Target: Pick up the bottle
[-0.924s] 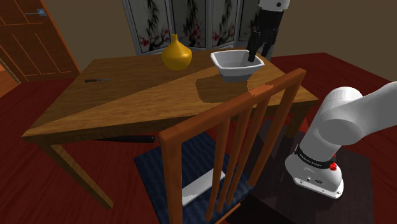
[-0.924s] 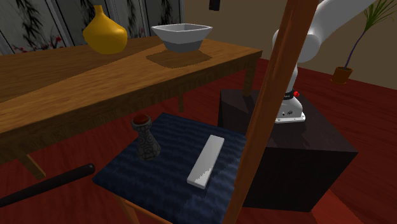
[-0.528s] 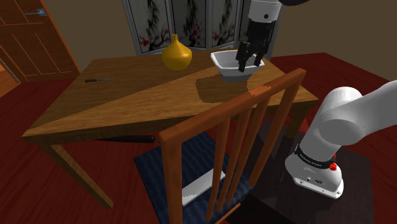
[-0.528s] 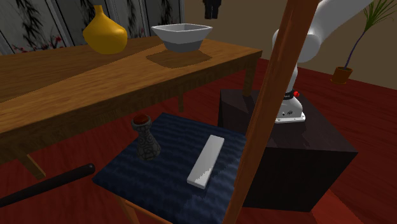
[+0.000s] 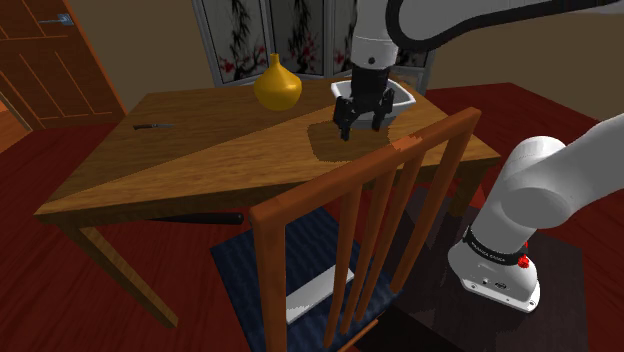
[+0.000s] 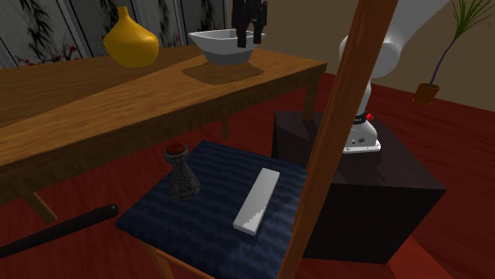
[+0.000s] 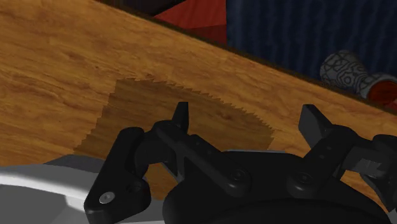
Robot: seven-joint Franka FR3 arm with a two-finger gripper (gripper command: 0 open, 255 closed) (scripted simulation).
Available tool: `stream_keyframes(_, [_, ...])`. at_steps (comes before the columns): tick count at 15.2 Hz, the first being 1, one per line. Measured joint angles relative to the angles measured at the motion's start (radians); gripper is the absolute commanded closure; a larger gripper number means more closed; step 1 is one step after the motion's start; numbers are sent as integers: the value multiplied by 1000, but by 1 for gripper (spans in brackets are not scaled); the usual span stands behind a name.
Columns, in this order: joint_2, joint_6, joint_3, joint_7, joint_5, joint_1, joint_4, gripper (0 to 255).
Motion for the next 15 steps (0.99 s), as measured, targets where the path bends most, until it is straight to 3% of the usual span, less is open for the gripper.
stream_keyframes(8, [232, 150, 187, 296, 22, -13, 77, 0])
stream_keyframes(15, [523, 251, 326, 592, -84, -39, 240, 0])
